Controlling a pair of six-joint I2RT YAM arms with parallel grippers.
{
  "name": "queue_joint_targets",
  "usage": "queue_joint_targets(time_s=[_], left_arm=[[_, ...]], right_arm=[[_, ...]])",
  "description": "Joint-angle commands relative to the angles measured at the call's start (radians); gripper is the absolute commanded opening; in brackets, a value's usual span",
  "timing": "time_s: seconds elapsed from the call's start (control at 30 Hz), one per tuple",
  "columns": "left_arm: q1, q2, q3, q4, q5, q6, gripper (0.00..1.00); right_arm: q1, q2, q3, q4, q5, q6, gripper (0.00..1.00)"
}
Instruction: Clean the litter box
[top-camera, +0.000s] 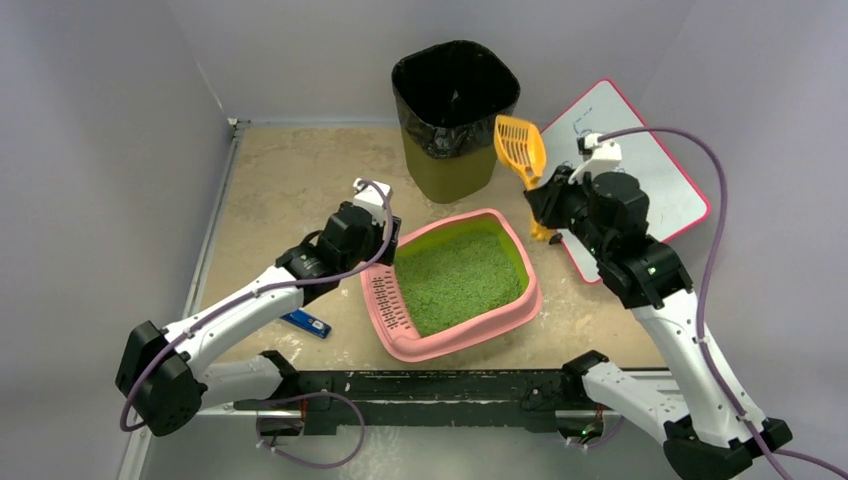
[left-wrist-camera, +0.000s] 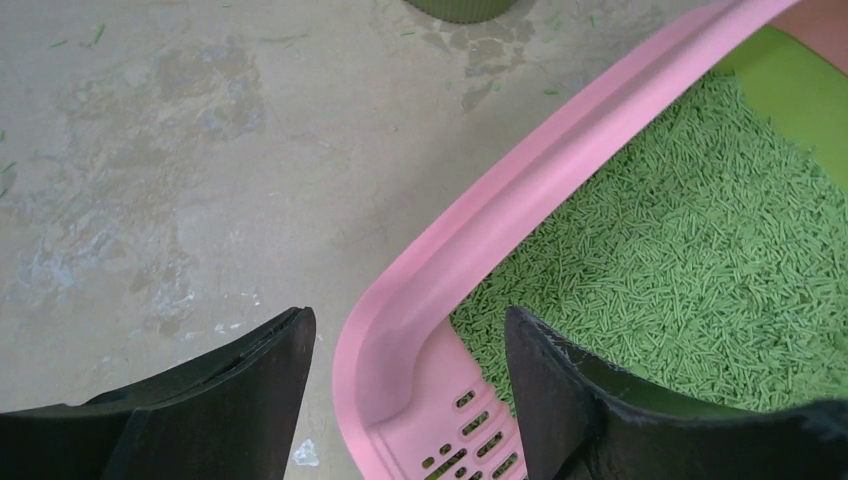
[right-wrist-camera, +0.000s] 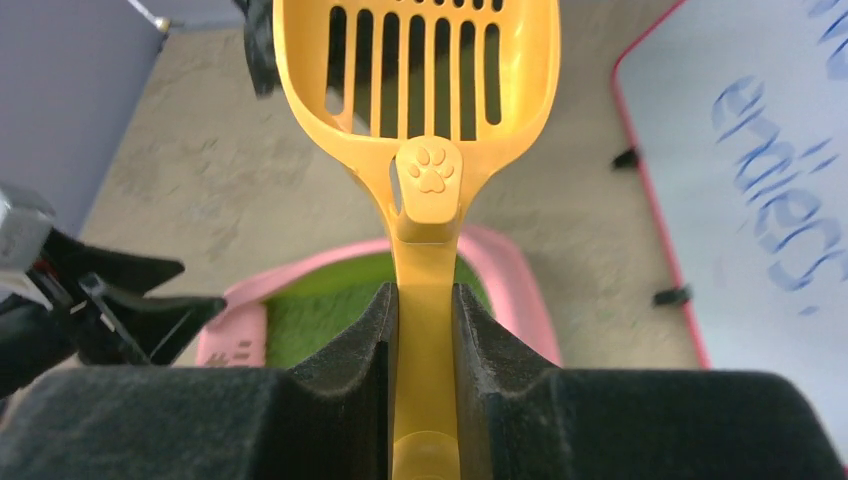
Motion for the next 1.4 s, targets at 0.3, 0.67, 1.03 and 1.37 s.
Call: queue_joint_targets(time_s=[0.3, 0.67, 1.03, 1.37], left_arm=[[0.000, -0.318, -0.077, -0.092, -0.262, -0.106, 0.80], [0.000, -0.427, -0.113, -0.172, -0.385, -0.083, 0.84], [-0.001, -0.479, -0.139, -0.155, -0.377, -0.060, 0.84], [-0.001, -0.485, -0.137, -0.162, -0.359, -0.048, 0.84]], right_arm=[[0.106, -0.051, -0.254, -0.036, -0.077, 0.576, 0.00], [0.252, -0.012, -0.304, -0.045, 0.083, 0.866, 0.00], [0.513, 0.202, -0.173, -0.323, 0.374, 1.247, 0.00], [0.614, 0.368, -0.110, -0.400, 0.425, 1.469, 0.00]])
